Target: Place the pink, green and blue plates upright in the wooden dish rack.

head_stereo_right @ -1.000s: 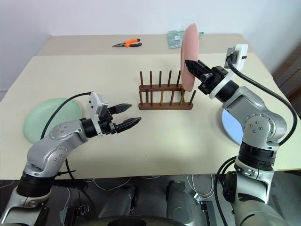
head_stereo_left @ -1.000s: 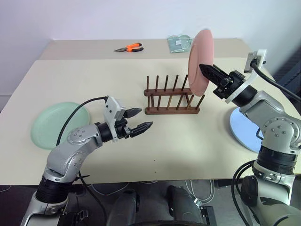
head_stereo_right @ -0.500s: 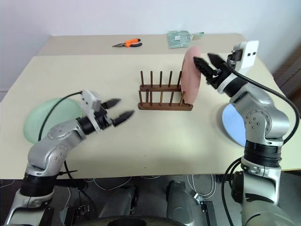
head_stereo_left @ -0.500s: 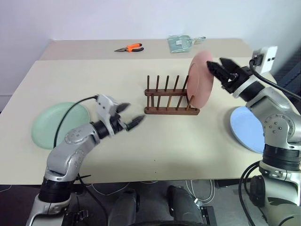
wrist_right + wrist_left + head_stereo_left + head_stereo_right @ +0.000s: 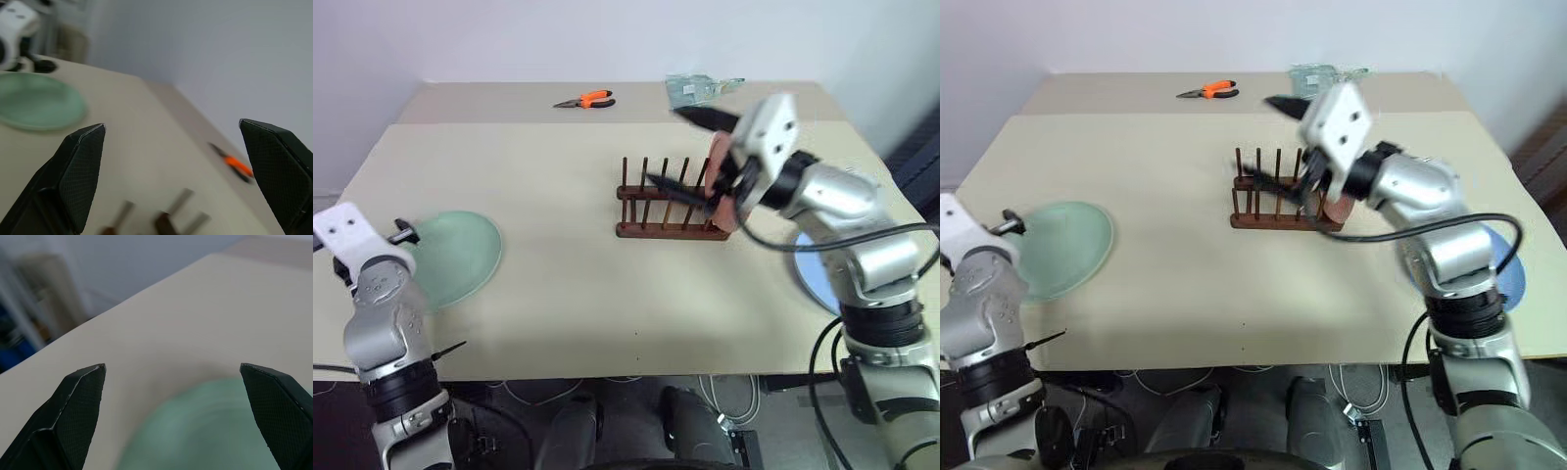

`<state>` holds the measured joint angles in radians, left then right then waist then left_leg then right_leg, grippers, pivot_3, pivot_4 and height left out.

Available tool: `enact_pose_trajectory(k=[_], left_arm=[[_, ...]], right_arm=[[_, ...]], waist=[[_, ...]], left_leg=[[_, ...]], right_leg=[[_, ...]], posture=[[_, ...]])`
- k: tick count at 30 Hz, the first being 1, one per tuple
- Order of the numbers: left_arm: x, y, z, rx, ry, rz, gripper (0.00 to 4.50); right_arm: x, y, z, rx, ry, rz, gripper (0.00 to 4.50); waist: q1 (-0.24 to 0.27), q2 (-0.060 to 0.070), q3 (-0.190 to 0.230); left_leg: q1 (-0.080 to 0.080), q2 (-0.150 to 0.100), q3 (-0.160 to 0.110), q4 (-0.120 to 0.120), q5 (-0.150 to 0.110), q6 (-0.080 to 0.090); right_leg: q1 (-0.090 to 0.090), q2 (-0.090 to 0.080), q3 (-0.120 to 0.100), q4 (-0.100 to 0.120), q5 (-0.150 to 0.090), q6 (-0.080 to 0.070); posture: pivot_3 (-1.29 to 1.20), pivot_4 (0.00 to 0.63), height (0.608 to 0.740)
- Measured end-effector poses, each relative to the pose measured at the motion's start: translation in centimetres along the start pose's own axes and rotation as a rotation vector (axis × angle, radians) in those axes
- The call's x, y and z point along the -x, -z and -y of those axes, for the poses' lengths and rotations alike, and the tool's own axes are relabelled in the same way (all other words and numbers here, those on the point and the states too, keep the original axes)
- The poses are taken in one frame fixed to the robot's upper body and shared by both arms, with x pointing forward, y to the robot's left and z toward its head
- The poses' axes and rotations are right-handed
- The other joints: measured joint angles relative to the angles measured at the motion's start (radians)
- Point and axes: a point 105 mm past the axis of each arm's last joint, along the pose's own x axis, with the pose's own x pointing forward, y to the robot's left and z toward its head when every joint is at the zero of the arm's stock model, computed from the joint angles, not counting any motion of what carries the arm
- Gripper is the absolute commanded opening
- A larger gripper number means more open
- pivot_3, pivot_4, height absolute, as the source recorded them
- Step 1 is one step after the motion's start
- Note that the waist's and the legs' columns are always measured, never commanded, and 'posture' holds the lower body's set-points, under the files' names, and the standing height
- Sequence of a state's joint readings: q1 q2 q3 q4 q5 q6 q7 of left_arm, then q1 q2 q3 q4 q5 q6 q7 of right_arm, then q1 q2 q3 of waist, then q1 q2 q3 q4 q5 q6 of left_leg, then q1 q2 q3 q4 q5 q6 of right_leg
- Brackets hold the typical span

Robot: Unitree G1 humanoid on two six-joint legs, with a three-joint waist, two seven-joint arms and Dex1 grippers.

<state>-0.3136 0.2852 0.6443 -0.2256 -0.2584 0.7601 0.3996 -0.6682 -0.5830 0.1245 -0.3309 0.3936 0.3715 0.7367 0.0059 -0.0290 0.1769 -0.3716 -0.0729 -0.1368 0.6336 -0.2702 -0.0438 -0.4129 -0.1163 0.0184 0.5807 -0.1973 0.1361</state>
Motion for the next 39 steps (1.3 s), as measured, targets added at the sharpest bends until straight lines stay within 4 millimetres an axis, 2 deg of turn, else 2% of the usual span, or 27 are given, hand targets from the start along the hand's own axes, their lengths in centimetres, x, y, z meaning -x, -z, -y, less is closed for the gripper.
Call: enact_pose_trajectory(k=[2,4,6,7,11,13,14,15,16,19,23,25,28,31,37,38,39], left_arm=[[0.5,1.0,-0.8,0.066,-0.032,-0.059,4.5],[1.1,2.8,-1.4,0.155,-0.049,-0.151,4.5],[1.9,5.1,-1.7,0.267,-0.057,-0.258,4.0],[2.1,5.0,-1.6,0.324,-0.047,-0.268,3.72],[2.4,5.2,-1.7,0.463,-0.028,-0.305,1.75],[2.5,5.2,-0.7,0.467,0.034,-0.314,0.73],[2.6,5.0,0.4,0.444,0.102,-0.312,0.28],[2.7,4.5,1.9,0.423,0.181,-0.293,0.11],[3.1,3.4,4.1,0.384,0.301,-0.255,0.11],[4.9,0.1,9.1,0.314,0.566,-0.133,0.11],[9.6,-4.9,15.7,0.266,0.91,0.062,0.11],[11.8,-6.8,18.1,0.264,1.027,0.127,0.11],[13.9,-8.4,19.8,0.265,1.123,0.181,0.11],[15.3,-9.3,20.9,0.277,1.181,0.2,0.0],[15.7,-9.3,21.1,0.251,1.202,0.204,0.0],[15.5,-9.4,21.0,0.251,1.198,0.206,0.34],[15.3,-9.4,20.8,0.262,1.191,0.202,0.71]], right_arm=[[-0.7,0.5,-1.1,-0.012,-0.031,0.004,4.46],[-1.1,0.9,-1.9,-0.025,-0.052,0.003,4.46],[-1.3,1.2,-2.2,-0.025,-0.062,0.002,4.5],[-1.3,1.3,-2.2,-0.021,-0.06,-0.002,4.5],[-1.3,1.6,-2.1,-0.019,-0.059,-0.005,4.5],[-1.3,1.8,-2.3,-0.037,-0.073,-0.017,4.5],[-1.3,2.0,-2.3,-0.049,-0.08,-0.028,4.5],[-1.2,2.1,-2.4,-0.057,-0.087,-0.036,4.5],[-1.2,2.3,-2.5,-0.055,-0.091,-0.043,4.5],[-1.3,2.4,-2.6,0.003,-0.09,-0.063,4.5],[-2.2,2.7,-4.0,0.152,-0.131,-0.093,4.5],[-3.1,2.9,-4.7,0.252,-0.153,-0.106,4.5],[-4.0,3.7,-4.5,0.376,-0.143,-0.139,4.5],[-4.5,5.1,-3.8,0.47,-0.12,-0.197,3.61],[-4.7,5.2,-2.4,0.594,-0.061,-0.212,0.71],[-4.7,5.1,-2.3,0.609,-0.053,-0.211,0.23],[-4.7,5.0,-2.2,0.626,-0.046,-0.207,0.0]], waist=[[0.005,0.0,0.0],[0.006,0.0,0.0],[0.006,0.0,0.0],[0.007,0.0,0.0],[0.008,0.002,-0.001],[0.01,0.001,-0.001],[0.01,0.001,0.0],[0.01,0.0,0.0],[0.009,-0.001,0.0],[0.005,-0.001,0.0],[0.0,-0.001,0.0],[-0.005,-0.001,0.0],[-0.015,-0.001,0.0],[-0.018,-0.001,0.0],[-0.018,-0.001,0.0],[-0.018,-0.001,0.0],[-0.018,-0.001,0.0]], left_leg=[[0.0,0.0,0.0,0.0,0.0,0.0],[0.0,0.0,0.0,0.0,0.0,0.0],[0.0,0.0,0.0,0.0,0.0,-0.001],[0.001,0.0,0.0,-0.001,0.0,-0.001],[0.002,0.0,-0.001,-0.001,0.001,-0.002],[0.002,0.0,-0.001,-0.001,0.001,-0.003],[0.002,0.0,-0.002,0.0,0.002,-0.003],[0.001,0.0,-0.002,0.0,0.002,-0.003],[0.0,0.0,-0.002,0.0,0.002,-0.003],[0.0,0.0,-0.002,-0.001,0.002,-0.003],[0.0,0.0,-0.001,-0.002,0.002,-0.003],[0.001,0.0,0.0,-0.002,0.002,-0.004],[0.001,0.0,-0.001,-0.002,0.003,-0.005],[0.0,0.0,-0.001,-0.002,0.003,-0.006],[0.0,0.0,-0.001,-0.002,0.004,-0.006],[0.0,0.0,-0.001,-0.002,0.004,-0.006],[0.0,0.0,-0.001,-0.002,0.003,-0.006]], right_leg=[[0.0,0.0,0.0,0.0,0.0,0.0],[0.0,0.0,0.0,0.001,0.0,0.0],[0.0,0.0,-0.001,0.001,0.0,0.0],[0.0,0.0,-0.001,0.001,0.0,0.0],[0.001,0.0,-0.001,0.002,0.0,0.0],[0.002,0.0,-0.002,0.002,0.0,0.0],[0.002,0.0,-0.002,0.002,0.0,0.0],[0.002,0.0,-0.003,0.001,0.0,0.0],[0.001,0.0,-0.003,0.001,0.0,-0.001],[0.0,0.0,-0.003,0.001,0.0,-0.001],[0.0,0.0,-0.002,0.001,0.0,-0.001],[-0.001,0.0,-0.002,0.001,0.0,-0.001],[0.0,0.001,-0.002,0.001,0.0,-0.001],[-0.001,0.001,-0.002,0.001,0.0,-0.001],[-0.001,0.001,-0.001,0.001,0.0,-0.001],[-0.001,0.001,-0.001,0.001,0.0,-0.001],[-0.001,0.001,-0.001,0.001,0.0,-0.001]], posture=[[0.0,0.15,0.74],[0.0,0.15,0.74],[0.0,0.15,0.74],[0.0,0.15,0.74],[0.0,0.15,0.74],[0.0,0.15,0.74],[0.0,0.15,0.74],[0.0,0.15,0.74],[0.0,0.15,0.74],[0.0,0.15,0.74],[0.0,0.15,0.74],[0.0,0.15,0.74],[0.0,0.15,0.74],[0.0,0.15,0.74],[0.0,0.15,0.74],[0.0,0.15,0.74],[0.0,0.15,0.74]])
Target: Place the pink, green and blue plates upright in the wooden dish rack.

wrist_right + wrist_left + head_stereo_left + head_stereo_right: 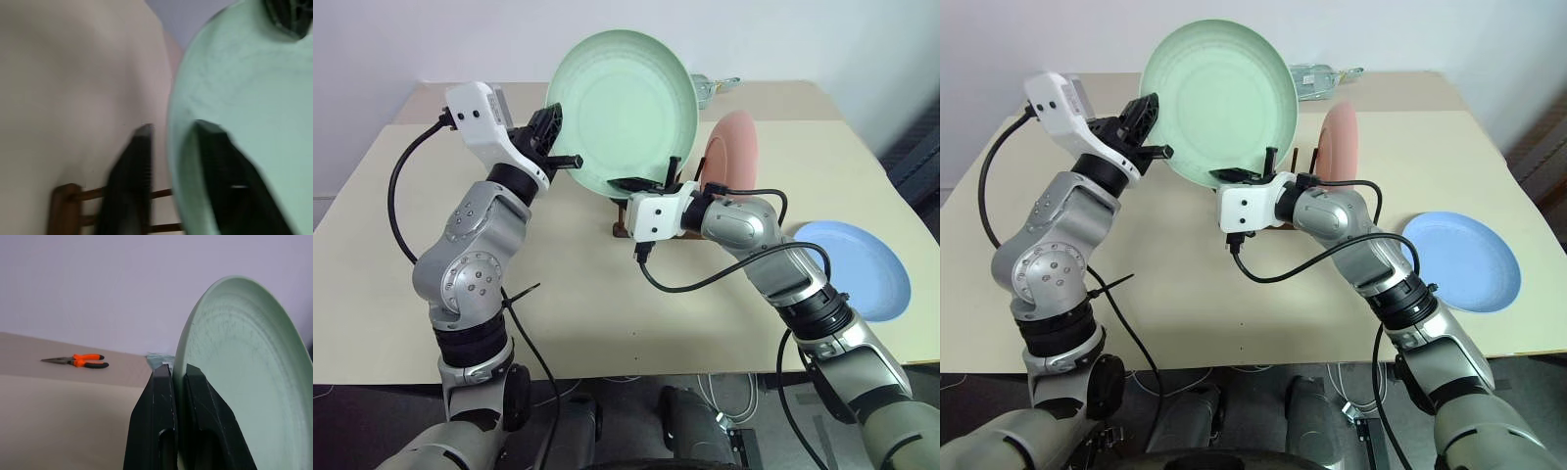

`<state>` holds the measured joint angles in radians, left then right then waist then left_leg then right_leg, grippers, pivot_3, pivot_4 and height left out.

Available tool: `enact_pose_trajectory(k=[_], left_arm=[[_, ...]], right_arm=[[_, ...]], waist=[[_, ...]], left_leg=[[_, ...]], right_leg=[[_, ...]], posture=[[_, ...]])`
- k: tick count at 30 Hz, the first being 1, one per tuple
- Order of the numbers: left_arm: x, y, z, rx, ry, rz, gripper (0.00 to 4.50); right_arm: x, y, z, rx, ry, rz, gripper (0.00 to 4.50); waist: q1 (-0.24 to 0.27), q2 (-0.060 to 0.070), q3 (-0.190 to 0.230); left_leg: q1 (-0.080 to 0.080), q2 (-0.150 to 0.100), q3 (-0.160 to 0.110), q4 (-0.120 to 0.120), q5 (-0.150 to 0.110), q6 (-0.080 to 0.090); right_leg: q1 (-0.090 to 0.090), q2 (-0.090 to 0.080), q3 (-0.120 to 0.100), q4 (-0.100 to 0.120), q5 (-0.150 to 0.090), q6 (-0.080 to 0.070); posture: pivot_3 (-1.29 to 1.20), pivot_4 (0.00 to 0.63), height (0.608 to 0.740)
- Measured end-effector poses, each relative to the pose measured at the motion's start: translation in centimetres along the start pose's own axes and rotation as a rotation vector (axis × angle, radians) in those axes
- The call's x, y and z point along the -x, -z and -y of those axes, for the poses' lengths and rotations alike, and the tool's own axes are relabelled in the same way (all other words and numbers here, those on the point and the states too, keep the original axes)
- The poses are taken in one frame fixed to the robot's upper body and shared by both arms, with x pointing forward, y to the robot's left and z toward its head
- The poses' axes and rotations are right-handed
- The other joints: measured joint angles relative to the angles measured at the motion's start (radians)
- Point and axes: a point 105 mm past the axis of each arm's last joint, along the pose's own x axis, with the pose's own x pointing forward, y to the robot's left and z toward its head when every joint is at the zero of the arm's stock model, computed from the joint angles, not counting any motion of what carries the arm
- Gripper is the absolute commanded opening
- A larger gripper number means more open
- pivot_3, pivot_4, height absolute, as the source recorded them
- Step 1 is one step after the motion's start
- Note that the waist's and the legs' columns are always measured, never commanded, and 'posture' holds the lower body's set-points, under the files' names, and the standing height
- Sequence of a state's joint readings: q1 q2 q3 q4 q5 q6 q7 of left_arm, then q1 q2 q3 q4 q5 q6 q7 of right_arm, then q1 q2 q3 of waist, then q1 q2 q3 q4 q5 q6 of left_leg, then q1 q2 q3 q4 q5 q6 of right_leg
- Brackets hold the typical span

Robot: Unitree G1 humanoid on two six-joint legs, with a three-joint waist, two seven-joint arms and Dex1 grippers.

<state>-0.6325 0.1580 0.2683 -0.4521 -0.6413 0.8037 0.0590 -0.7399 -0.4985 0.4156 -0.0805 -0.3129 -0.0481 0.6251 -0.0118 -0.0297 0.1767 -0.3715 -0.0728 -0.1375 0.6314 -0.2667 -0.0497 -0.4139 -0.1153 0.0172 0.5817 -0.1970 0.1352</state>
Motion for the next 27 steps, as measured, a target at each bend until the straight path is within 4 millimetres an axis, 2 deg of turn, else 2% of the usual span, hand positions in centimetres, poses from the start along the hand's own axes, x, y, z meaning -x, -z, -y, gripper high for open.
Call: enact_pose_trajectory(k=[1,4,6,9,10,12,15,17,19,22,24,27], left_arm=[[0.1,-0.1,-0.3,0.025,-0.006,0.008,1.04],[0.3,-1.0,-0.6,0.146,-0.017,0.077,2.54],[0.2,-2.6,-1.6,0.264,-0.066,0.171,3.56],[0.9,-5.8,-4.4,0.337,-0.174,0.336,3.56],[1.5,-6.4,-5.7,0.285,-0.213,0.357,3.56],[2.6,-6.1,-7.8,0.131,-0.274,0.328,3.56],[4.0,-1.9,-10.1,-0.146,-0.298,0.114,3.56],[4.8,2.1,-9.8,-0.223,-0.208,-0.045,3.56],[5.5,5.6,-8.1,-0.267,-0.07,-0.178,3.56],[7.5,9.7,-5.4,-0.281,0.155,-0.345,3.56],[8.8,11.6,-3.6,-0.23,0.274,-0.416,3.56],[9.5,12.3,-1.7,-0.197,0.384,-0.443,3.56]], right_arm=[[0.0,-0.1,0.2,0.023,0.012,0.003,0.0],[0.0,0.9,-0.1,0.031,0.005,-0.035,0.0],[0.0,0.9,0.0,0.033,0.014,-0.036,0.0],[0.3,0.6,1.0,-0.006,0.07,-0.007,0.0],[0.6,0.4,1.7,-0.068,0.111,0.02,0.0],[1.4,-0.5,2.9,-0.219,0.18,0.091,0.0],[3.4,-1.7,5.6,-0.567,0.292,0.242,0.0],[4.8,-2.3,7.1,-0.821,0.35,0.351,0.0],[5.8,-2.4,7.7,-1.03,0.374,0.429,0.0],[6.8,-1.7,8.2,-1.294,0.426,0.489,0.0],[7.2,-0.9,8.1,-1.412,0.46,0.481,0.0],[7.3,-0.3,7.7,-1.502,0.471,0.448,0.0]], waist=[[0.0,0.0,0.0],[0.003,0.0,0.0],[0.003,-0.001,0.001],[-0.001,-0.001,0.001],[-0.003,-0.001,0.001],[-0.006,0.0,0.0],[-0.001,0.0,0.001],[0.008,0.0,0.0],[0.016,0.0,0.001],[0.013,0.004,0.001],[0.008,0.006,0.002],[0.0,0.007,0.002]], left_leg=[[0.0,0.0,0.0,0.0,0.0,0.0],[0.0,0.0,-0.001,0.001,0.0,0.0],[-0.001,0.0,-0.001,0.001,0.0,0.0],[0.001,0.0,0.0,-0.001,0.001,-0.002],[0.001,0.001,0.0,-0.001,0.001,-0.002],[0.002,0.001,0.001,-0.001,0.001,-0.002],[0.001,0.001,0.0,-0.001,-0.001,0.002],[-0.001,0.0,-0.002,0.0,-0.001,0.003],[0.0,0.0,-0.003,0.0,-0.001,0.003],[0.0,0.001,-0.002,-0.001,-0.001,0.003],[-0.001,0.001,-0.002,-0.002,-0.001,0.003],[-0.002,0.001,-0.002,-0.002,-0.001,0.003]], right_leg=[[0.0,0.0,0.0,0.0,0.0,0.0],[0.0,0.0,0.0,0.0,0.0,0.0],[0.0,0.0,0.0,0.0,0.0,0.0],[0.0,0.0,0.0,0.0,0.0,0.0],[0.0,0.001,0.001,0.0,0.0,0.0],[0.0,0.002,0.002,0.0,0.0,0.0],[0.0,0.002,0.003,0.0,0.0,-0.001],[0.001,0.002,0.002,-0.001,0.0,-0.001],[0.001,0.002,0.003,-0.001,-0.001,-0.005],[-0.001,0.003,0.003,0.0,-0.001,-0.006],[-0.002,0.003,0.003,0.0,-0.001,-0.006],[-0.004,0.003,0.003,0.001,-0.001,-0.005]], posture=[[0.0,0.15,0.74],[0.0,0.15,0.74],[0.0,0.15,0.74],[0.0,0.15,0.74],[0.0,0.15,0.74],[0.0,0.15,0.74],[0.0,0.15,0.74],[0.0,0.15,0.74],[0.0,0.15,0.74],[0.0,0.15,0.74],[0.0,0.15,0.74],[0.0,0.15,0.74]])
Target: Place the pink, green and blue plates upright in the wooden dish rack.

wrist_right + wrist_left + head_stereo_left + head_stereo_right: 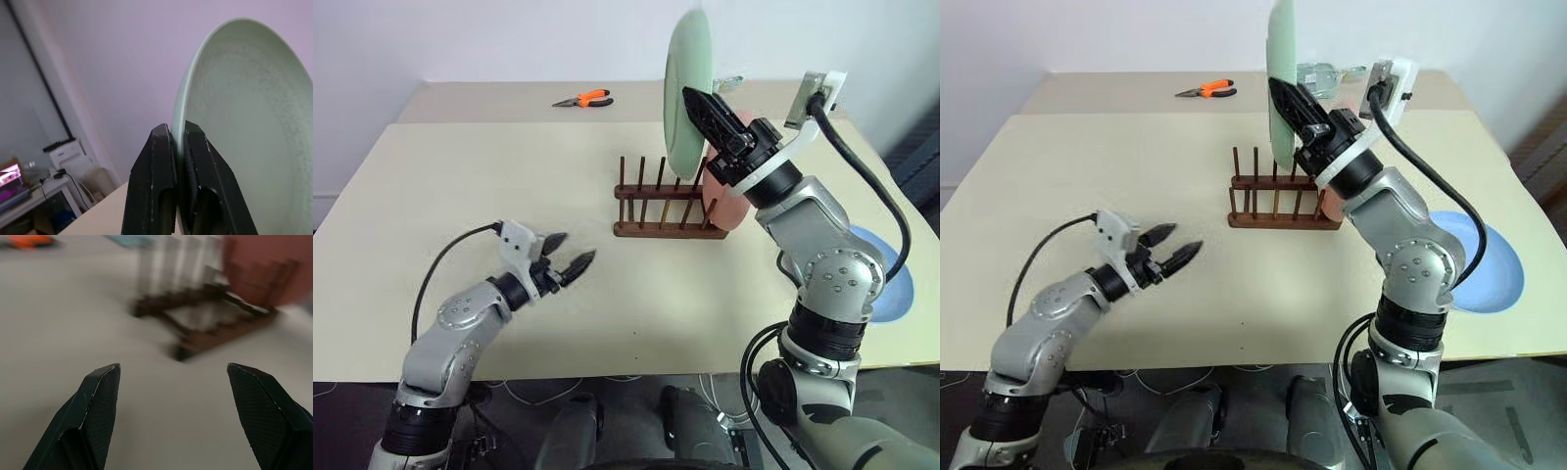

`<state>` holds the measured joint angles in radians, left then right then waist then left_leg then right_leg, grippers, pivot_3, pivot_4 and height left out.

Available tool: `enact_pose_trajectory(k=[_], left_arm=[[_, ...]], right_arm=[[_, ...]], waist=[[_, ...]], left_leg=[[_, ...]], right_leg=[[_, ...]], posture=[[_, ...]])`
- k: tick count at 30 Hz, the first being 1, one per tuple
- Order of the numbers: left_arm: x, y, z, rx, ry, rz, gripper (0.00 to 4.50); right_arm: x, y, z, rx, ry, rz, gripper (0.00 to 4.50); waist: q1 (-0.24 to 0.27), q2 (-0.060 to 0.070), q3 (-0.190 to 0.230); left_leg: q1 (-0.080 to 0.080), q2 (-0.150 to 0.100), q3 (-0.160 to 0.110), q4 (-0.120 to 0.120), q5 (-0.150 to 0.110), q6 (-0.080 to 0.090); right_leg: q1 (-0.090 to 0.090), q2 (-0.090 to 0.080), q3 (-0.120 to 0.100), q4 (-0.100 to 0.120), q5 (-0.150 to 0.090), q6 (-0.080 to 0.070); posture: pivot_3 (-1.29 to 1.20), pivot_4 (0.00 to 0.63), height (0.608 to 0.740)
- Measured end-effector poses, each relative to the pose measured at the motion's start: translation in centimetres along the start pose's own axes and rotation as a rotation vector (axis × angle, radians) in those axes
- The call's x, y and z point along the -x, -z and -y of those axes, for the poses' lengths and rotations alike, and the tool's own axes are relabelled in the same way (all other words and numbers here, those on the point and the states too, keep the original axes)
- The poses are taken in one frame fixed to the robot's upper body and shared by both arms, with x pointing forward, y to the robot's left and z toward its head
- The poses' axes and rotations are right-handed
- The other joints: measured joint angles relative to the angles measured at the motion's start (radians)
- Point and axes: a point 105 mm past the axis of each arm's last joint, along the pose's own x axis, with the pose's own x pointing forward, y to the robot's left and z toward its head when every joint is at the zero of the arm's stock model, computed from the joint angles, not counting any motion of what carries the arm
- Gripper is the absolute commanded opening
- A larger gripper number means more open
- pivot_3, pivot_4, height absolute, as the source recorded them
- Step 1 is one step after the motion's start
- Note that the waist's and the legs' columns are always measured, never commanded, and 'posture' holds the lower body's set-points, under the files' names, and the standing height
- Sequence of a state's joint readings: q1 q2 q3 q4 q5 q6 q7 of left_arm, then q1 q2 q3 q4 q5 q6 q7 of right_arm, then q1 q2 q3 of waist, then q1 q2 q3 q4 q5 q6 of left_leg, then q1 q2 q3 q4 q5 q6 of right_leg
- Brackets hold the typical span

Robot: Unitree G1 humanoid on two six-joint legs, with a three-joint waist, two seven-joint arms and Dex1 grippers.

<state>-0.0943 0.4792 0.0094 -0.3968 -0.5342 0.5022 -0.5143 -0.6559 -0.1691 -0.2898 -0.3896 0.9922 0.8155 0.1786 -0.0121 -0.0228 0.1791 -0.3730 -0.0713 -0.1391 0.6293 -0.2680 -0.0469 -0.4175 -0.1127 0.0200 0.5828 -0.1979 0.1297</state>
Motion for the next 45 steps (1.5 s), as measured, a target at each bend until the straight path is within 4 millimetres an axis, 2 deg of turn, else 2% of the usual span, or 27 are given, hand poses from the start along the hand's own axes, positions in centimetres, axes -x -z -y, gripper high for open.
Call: enact_pose_trajectory(k=[5,9,12,14,16,19,21,25,27,28,29,30,31,33,35,37,39,42,45], left_arm=[[-0.4,-0.3,1.6,0.005,0.073,0.005,3.56],[-0.5,-0.4,2.0,0.022,0.089,0.011,3.56],[-0.5,-0.5,2.3,0.028,0.094,0.013,3.61],[-0.6,-0.5,2.6,0.031,0.104,0.013,3.61],[-0.7,-0.8,2.9,0.032,0.112,0.026,3.61],[-0.8,-0.9,3.2,0.035,0.122,0.022,3.61],[-0.9,-0.8,3.5,0.035,0.135,0.019,3.61],[-1.4,-0.6,4.6,0.028,0.198,0.006,3.61],[-1.8,-0.3,5.1,0.025,0.225,-0.007,3.61],[-1.9,-0.2,5.2,0.021,0.236,-0.011,3.61],[-2.2,-0.2,5.5,0.015,0.253,-0.016,3.61],[-2.3,0.0,5.5,0.011,0.258,-0.023,3.61],[-2.5,0.1,5.6,0.009,0.269,-0.029,3.61],[-2.7,0.2,5.7,-0.002,0.29,-0.038,3.61],[-2.9,0.4,5.8,-0.009,0.311,-0.051,3.61],[-3.2,0.4,6.0,-0.018,0.333,-0.055,3.61],[-3.2,0.2,6.2,-0.026,0.346,-0.048,3.61],[-3.3,0.2,6.2,-0.03,0.35,-0.049,3.61],[-3.3,0.2,6.1,-0.039,0.344,-0.053,3.61]], right_arm=[[0.2,0.9,1.2,-0.096,0.075,-0.032,0.0],[0.2,2.0,2.6,-0.162,0.139,-0.079,0.0],[0.3,2.6,3.7,-0.179,0.18,-0.106,1.01],[0.4,2.8,4.4,-0.148,0.206,-0.129,2.01],[0.3,2.7,4.7,-0.045,0.215,-0.158,2.99],[0.3,1.1,4.1,0.23,0.168,-0.179,2.99],[0.5,-1.3,2.9,0.42,0.103,-0.149,2.99],[2.5,-6.1,2.3,0.593,0.075,-0.075,2.99],[4.8,-8.2,3.1,0.628,0.123,-0.063,3.56],[6.1,-8.4,3.8,0.643,0.158,-0.092,3.89],[8.1,-8.0,5.1,0.657,0.219,-0.173,4.37],[9.7,-7.1,6.5,0.645,0.275,-0.248,4.45],[11.2,-6.1,7.6,0.654,0.323,-0.324,4.45],[16.0,-2.6,10.1,0.697,0.435,-0.58,4.45],[19.8,0.8,11.3,0.708,0.487,-0.79,4.45],[21.7,3.1,11.8,0.746,0.495,-0.909,4.45],[22.4,4.0,12.4,0.809,0.509,-0.963,4.45],[23.8,4.5,14.1,0.872,0.578,-1.031,3.58],[24.0,4.8,15.2,0.893,0.616,-1.035,2.1]], waist=[[-0.003,0.002,-0.001],[-0.003,0.002,-0.001],[-0.002,0.002,-0.001],[-0.002,0.002,-0.001],[-0.002,0.003,-0.001],[-0.001,0.004,0.0],[-0.001,0.004,0.0],[0.007,0.003,-0.001],[0.014,0.002,-0.001],[0.018,0.002,-0.001],[0.026,0.001,-0.002],[0.025,0.001,-0.002],[0.025,0.002,-0.002],[0.027,0.003,-0.002],[0.023,0.004,-0.002],[0.013,0.006,-0.003],[0.003,0.006,-0.003],[0.003,0.006,-0.003],[0.004,0.005,-0.003]], left_leg=[[0.0,0.0,0.001,0.0,0.0,0.0],[0.0,0.0,0.001,0.0,0.0,0.0],[0.0,0.0,0.001,0.001,0.0,0.0],[0.0,0.0,0.002,0.001,0.0,0.0],[0.0,0.0,0.002,0.001,0.0,0.0],[0.0,0.0,0.002,0.001,0.0,0.0],[0.0,0.0,0.002,0.001,0.0,0.0],[0.0,0.0,0.001,0.002,0.0,0.001],[0.001,0.0,0.002,0.002,-0.001,0.002],[0.001,0.0,0.002,0.003,-0.001,0.003],[0.001,0.0,0.002,0.003,-0.002,0.003],[0.001,0.0,0.003,0.003,-0.002,0.003],[0.001,0.0,0.003,0.003,-0.002,0.003],[0.0,0.0,0.004,0.003,-0.002,0.004],[0.001,0.0,0.006,0.003,-0.002,0.004],[0.001,0.0,0.01,0.003,-0.002,0.004],[0.001,0.0,0.011,0.003,-0.002,0.004],[0.002,0.001,0.01,0.004,-0.002,0.004],[0.002,0.0,0.009,0.004,-0.002,0.004]], right_leg=[[0.0,0.0,0.0,0.0,0.0,0.0],[0.0,0.0,0.0,0.0,0.0,0.001],[0.0,0.0,0.0,0.0,0.0,0.001],[0.0,0.0,0.0,0.0,0.0,0.001],[0.0,0.0,0.0,0.0,0.0,0.001],[0.0,0.0,0.0,0.0,0.0,0.001],[0.001,0.0,0.0,-0.001,0.0,0.001],[0.004,0.0,0.0,-0.003,-0.001,0.001],[0.006,0.0,0.0,-0.005,-0.001,0.001],[0.006,-0.001,0.0,-0.005,-0.001,0.001],[0.007,-0.001,-0.001,-0.005,-0.001,0.001],[0.007,-0.001,0.0,-0.005,-0.001,0.001],[0.006,-0.002,0.0,-0.005,-0.001,0.001],[0.006,-0.002,0.0,-0.005,-0.002,0.002],[0.006,-0.003,0.0,-0.005,-0.002,0.002],[0.006,-0.004,0.003,-0.004,-0.004,0.005],[0.008,-0.004,0.002,-0.004,-0.004,0.005],[0.008,-0.004,0.001,-0.005,-0.004,0.005],[0.007,-0.004,0.001,-0.005,-0.003,0.005]], posture=[[0.0,0.15,0.74],[0.0,0.15,0.74],[0.0,0.15,0.74],[0.0,0.15,0.74],[0.0,0.15,0.74],[0.0,0.15,0.74],[0.0,0.15,0.74],[0.0,0.15,0.74],[0.0,0.15,0.74],[0.0,0.15,0.74],[0.0,0.15,0.74],[0.0,0.15,0.74],[0.0,0.15,0.74],[0.0,0.15,0.74],[0.0,0.15,0.74],[0.0,0.15,0.74],[0.0,0.15,0.74],[0.0,0.15,0.74],[0.0,0.15,0.74]])
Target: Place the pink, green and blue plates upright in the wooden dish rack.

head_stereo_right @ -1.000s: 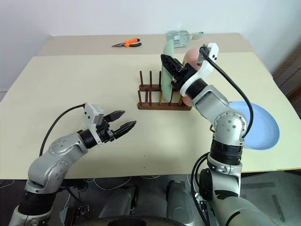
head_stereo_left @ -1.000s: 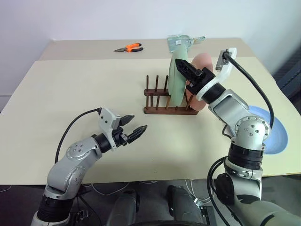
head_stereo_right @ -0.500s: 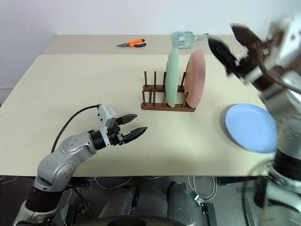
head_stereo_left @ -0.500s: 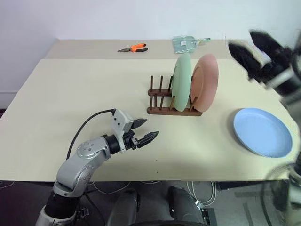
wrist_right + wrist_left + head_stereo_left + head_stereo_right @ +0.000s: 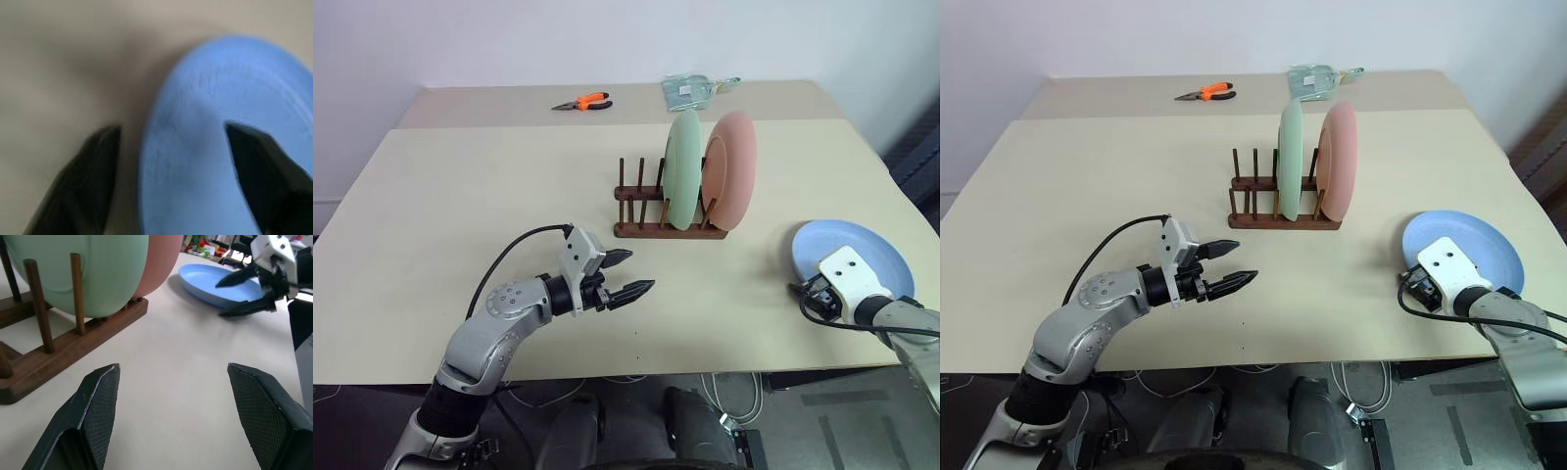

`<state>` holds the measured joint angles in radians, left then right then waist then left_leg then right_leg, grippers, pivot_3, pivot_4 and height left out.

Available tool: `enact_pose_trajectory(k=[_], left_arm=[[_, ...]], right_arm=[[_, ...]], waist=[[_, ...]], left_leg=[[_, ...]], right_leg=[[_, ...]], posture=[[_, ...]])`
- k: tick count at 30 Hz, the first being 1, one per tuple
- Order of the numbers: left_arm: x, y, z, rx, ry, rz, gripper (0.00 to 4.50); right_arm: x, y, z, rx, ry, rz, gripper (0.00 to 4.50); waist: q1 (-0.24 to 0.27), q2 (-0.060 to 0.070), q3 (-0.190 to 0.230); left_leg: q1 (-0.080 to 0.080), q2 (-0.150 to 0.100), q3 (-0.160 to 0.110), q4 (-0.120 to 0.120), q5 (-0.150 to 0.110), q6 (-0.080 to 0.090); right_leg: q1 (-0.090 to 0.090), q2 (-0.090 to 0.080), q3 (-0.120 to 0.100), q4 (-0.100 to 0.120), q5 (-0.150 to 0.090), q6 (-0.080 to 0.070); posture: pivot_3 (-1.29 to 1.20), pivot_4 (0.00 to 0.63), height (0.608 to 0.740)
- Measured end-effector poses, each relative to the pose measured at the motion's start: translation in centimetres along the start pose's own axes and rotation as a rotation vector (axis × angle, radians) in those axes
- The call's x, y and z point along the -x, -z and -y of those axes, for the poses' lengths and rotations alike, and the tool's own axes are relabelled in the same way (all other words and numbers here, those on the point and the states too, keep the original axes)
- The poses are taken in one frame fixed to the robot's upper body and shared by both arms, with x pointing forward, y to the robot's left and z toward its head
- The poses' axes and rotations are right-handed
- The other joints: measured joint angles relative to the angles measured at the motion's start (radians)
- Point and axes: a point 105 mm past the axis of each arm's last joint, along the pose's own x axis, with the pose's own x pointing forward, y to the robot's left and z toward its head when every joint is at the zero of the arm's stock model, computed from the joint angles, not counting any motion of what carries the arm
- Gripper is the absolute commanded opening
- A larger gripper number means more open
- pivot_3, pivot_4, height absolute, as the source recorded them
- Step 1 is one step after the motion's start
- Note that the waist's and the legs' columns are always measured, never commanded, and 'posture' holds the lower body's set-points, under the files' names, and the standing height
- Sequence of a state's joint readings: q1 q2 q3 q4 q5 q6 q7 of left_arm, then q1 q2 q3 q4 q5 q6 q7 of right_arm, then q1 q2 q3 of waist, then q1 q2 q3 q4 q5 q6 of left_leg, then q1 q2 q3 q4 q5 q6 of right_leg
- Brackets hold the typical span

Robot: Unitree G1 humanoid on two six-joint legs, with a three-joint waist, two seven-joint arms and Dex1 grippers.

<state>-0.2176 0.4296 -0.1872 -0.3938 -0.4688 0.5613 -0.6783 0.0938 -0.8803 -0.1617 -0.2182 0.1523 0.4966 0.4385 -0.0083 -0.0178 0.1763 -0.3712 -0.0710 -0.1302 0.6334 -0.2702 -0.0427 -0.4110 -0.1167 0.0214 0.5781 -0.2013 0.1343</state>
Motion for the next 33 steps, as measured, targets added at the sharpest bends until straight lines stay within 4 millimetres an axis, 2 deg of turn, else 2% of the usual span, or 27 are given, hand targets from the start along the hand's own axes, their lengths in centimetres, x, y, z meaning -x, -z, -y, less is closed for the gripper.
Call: enact_pose_trajectory(k=[4,8,10,12,13,16,18,20,22,24,26,28,31,33], left_arm=[[0.1,0.2,-0.1,0.002,-0.011,-0.003,3.61],[0.2,0.2,-0.2,0.001,-0.022,-0.004,3.61],[0.3,0.1,-0.4,-0.003,-0.034,-0.001,3.61],[0.4,0.1,-0.8,-0.016,-0.057,0.003,3.61],[0.5,0.1,-1.0,-0.021,-0.071,0.008,3.61],[0.8,0.3,-2.2,-0.052,-0.13,0.012,3.61],[1.2,0.6,-3.3,-0.09,-0.183,0.005,3.61],[1.8,1.4,-4.4,-0.124,-0.241,-0.013,3.61],[2.4,2.2,-5.5,-0.152,-0.293,-0.034,3.61],[3.0,2.7,-6.1,-0.175,-0.327,-0.038,3.61],[3.4,2.9,-6.6,-0.195,-0.359,-0.039,3.61],[4.3,3.2,-7.2,-0.212,-0.408,-0.039,3.61],[5.4,3.2,-7.7,-0.217,-0.456,-0.028,3.61],[6.1,3.3,-7.9,-0.215,-0.48,-0.026,3.61]], right_arm=[[-0.9,0.3,0.7,-0.06,0.034,-0.01,0.07],[-1.2,-2.1,2.4,-0.17,0.101,0.089,0.07],[-1.1,-4.3,3.7,-0.256,0.14,0.192,0.07],[-0.4,-8.2,5.7,-0.35,0.174,0.367,0.07],[0.5,-10.8,6.8,-0.378,0.186,0.478,0.07],[4.7,-19.2,8.2,-0.453,0.121,0.845,0.07],[8.0,-23.9,7.5,-0.496,-0.013,1.068,0.07],[10.2,-27.3,5.9,-0.568,-0.198,1.223,0.07],[11.7,-30.5,3.2,-0.661,-0.433,1.331,0.07],[12.2,-33.1,0.6,-0.776,-0.629,1.36,0.07],[11.5,-34.6,-1.0,-0.909,-0.729,1.318,0.07],[9.5,-35.4,-2.8,-1.078,-0.8,1.217,0.07],[6.7,-35.5,-5.4,-1.187,-0.825,1.051,0.07],[5.2,-35.0,-6.2,-1.242,-0.8,0.973,0.07]], waist=[[0.002,0.0,0.0],[0.0,0.0,0.0],[-0.002,0.001,0.001],[-0.004,0.003,0.002],[-0.004,0.005,0.002],[-0.003,0.006,0.002],[-0.002,0.005,0.002],[-0.002,0.004,0.001],[-0.004,0.006,0.001],[-0.007,0.005,0.001],[-0.003,0.005,0.0],[-0.003,0.005,-0.001],[-0.002,0.005,-0.001],[-0.004,0.005,-0.001]], left_leg=[[0.0,0.0,-0.001,0.0,0.0,0.0],[0.0,0.0,-0.001,0.001,0.0,0.0],[0.0,0.0,-0.001,0.0,0.0,0.0],[0.0,0.0,-0.001,0.001,0.0,0.0],[0.0,0.0,-0.001,0.0,0.0,0.0],[0.0,0.0,-0.003,-0.001,0.0,0.0],[0.0,0.001,-0.005,-0.001,0.0,0.0],[0.0,0.0,-0.006,-0.001,0.0,0.0],[0.0,0.0,-0.005,-0.001,0.0,0.0],[0.0,0.0,-0.006,-0.002,0.0,0.0],[-0.001,0.0,-0.006,-0.002,0.0,0.0],[-0.001,0.0,-0.007,-0.002,0.0,0.0],[-0.003,-0.001,-0.006,-0.002,0.0,0.0],[-0.003,-0.001,-0.006,-0.002,0.0,0.0]], right_leg=[[0.0,0.0,0.0,0.0,0.001,-0.002],[0.0,0.0,0.0,0.0,0.0,0.0],[0.0,0.0,0.0,0.001,0.0,0.0],[0.0,0.0,0.0,0.001,0.002,-0.002],[-0.001,0.0,0.0,0.001,0.002,-0.003],[-0.001,0.001,-0.001,0.001,0.003,-0.002],[-0.001,0.002,-0.002,0.001,0.003,-0.002],[-0.001,0.002,-0.003,0.001,0.003,-0.002],[-0.002,0.001,-0.002,0.002,0.003,-0.003],[-0.003,0.001,-0.002,0.003,0.003,-0.003],[-0.004,0.001,-0.002,0.004,0.004,-0.001],[-0.005,0.001,-0.002,0.004,0.004,-0.001],[-0.007,0.001,-0.002,0.005,0.005,-0.001],[-0.008,0.001,-0.002,0.005,0.005,-0.001]], posture=[[0.0,0.15,0.74],[0.0,0.15,0.74],[0.0,0.15,0.74],[0.0,0.15,0.74],[0.0,0.15,0.74],[0.0,0.15,0.74],[0.0,0.15,0.74],[0.0,0.15,0.74],[0.0,0.15,0.74],[0.0,0.15,0.74],[0.0,0.15,0.74],[0.0,0.15,0.74],[0.0,0.15,0.74],[0.0,0.15,0.74]])
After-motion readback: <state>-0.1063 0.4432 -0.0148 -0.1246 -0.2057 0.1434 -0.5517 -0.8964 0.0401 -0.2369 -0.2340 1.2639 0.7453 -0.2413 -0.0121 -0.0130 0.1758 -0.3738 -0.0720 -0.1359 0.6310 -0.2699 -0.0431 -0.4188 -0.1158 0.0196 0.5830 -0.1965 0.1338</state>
